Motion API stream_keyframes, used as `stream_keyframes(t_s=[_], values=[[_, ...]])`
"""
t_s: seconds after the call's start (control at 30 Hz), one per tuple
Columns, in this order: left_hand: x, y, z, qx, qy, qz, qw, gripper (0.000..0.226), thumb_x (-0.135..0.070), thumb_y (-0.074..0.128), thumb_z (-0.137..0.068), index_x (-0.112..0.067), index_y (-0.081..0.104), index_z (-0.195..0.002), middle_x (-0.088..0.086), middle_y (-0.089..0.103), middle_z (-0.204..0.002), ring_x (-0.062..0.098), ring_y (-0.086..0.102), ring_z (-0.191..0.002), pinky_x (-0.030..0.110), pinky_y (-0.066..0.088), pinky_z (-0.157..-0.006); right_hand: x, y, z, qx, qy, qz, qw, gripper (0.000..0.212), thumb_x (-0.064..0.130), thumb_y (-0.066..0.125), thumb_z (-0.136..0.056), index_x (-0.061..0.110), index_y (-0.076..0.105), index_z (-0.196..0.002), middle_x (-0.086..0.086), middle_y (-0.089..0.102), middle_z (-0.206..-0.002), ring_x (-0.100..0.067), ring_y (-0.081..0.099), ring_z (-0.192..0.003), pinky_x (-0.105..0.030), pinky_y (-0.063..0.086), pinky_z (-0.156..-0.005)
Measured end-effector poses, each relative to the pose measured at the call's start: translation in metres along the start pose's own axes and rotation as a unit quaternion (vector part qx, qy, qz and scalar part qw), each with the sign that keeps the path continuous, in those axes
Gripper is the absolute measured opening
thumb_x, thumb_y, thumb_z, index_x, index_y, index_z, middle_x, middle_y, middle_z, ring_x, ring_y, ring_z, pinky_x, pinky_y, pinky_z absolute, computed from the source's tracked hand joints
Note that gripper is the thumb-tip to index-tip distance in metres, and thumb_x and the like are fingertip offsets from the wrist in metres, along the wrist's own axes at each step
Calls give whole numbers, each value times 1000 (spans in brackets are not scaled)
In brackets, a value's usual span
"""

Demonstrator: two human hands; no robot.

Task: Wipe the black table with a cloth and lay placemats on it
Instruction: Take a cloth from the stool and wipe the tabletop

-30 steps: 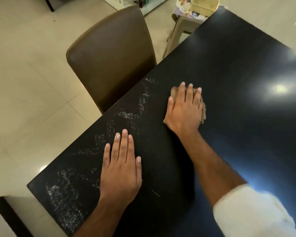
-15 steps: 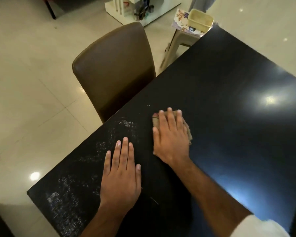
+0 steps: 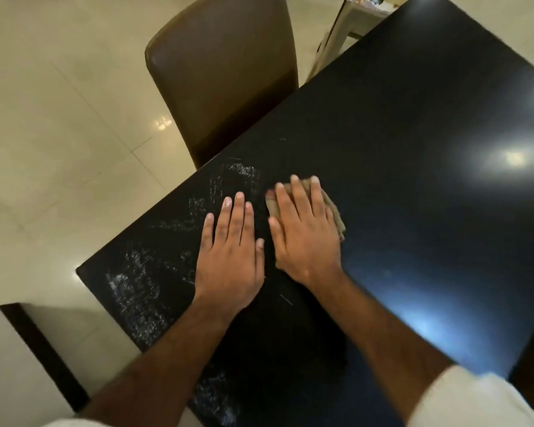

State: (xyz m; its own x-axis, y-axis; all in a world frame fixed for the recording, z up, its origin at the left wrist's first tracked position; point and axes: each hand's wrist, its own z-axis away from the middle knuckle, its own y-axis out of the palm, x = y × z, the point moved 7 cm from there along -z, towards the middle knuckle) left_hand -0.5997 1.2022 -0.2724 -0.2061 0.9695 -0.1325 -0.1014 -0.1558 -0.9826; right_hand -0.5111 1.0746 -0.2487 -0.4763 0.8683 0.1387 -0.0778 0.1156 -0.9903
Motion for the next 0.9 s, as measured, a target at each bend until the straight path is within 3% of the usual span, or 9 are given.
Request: stream_keyframes(t_s=[0.1,0.2,0.27,0.33,0.43,0.6,0.67,0.77,0.9], values=[[-2,-3,2,-14,-8,2,1000,73,-48,13,-117,-10,6,-178,9,-4,-188,27,-2,-174,58,16,-139,-62,-7,59,-3,59,23,998,66,52,33,-114,21,35,-172,-11,29,-181,-41,16,-171,-58,26,-135],[-3,-5,2,-25,-9,3,1000,72,-48,11,-117,-9,9,-178,9,1,-188,28,2,-174,57,16,-139,-97,-21,29,-22,173,18,984,67,50,34,-114,17,37,-172,-14,31,-181,-46,18,-169,-61,28,-132],[-2,-7,2,-38,-5,2,999,71,-47,14,-117,-10,9,-178,9,2,-188,28,3,-174,57,16,-139,-85,-23,-3,-25,198,-11,980,68,50,34,-113,18,36,-173,-14,29,-182,-47,16,-170,-62,27,-133],[1,-7,-3,-42,-1,4,999,71,-47,16,-117,-10,10,-178,9,3,-188,27,4,-174,57,16,-139,-55,-17,-15,-21,162,-13,986,68,50,33,-114,18,34,-173,-14,28,-182,-47,15,-170,-64,30,-132],[1,-4,-2,-32,2,5,999,72,-48,15,-115,-11,9,-177,9,2,-188,27,4,-174,56,14,-139,-10,-6,44,-13,55,1,998,66,51,34,-115,20,32,-173,-13,28,-181,-45,15,-170,-61,34,-130],[-2,-15,5,31,-12,34,999,73,-48,17,-116,-13,2,-179,6,-8,-188,25,-8,-174,53,1,-141,17,1,167,70,-30,-39,996,68,54,30,-118,22,22,-178,-9,13,-186,-37,-2,-173,-53,14,-138],[-6,-28,18,40,-25,74,996,72,-47,19,-117,-14,2,-179,5,-10,-188,24,-11,-173,53,-3,-140,12,-8,172,107,-26,-134,985,67,50,30,-119,25,16,-179,-3,9,-187,-30,-8,-174,-51,8,-140],[-34,-34,65,3,-47,87,995,75,-53,18,-115,-14,13,-178,7,3,-188,25,-3,-174,57,2,-140,-27,-40,155,45,25,-322,945,61,34,39,-118,27,25,-177,12,23,-182,-16,9,-173,-43,14,-140],[-122,-12,135,-48,-7,54,997,81,-62,33,-112,-11,27,-174,14,18,-185,33,11,-173,63,11,-138,-100,-56,149,-76,119,-346,927,55,19,50,-111,16,51,-166,1,55,-166,-11,46,-155,-46,38,-132]])
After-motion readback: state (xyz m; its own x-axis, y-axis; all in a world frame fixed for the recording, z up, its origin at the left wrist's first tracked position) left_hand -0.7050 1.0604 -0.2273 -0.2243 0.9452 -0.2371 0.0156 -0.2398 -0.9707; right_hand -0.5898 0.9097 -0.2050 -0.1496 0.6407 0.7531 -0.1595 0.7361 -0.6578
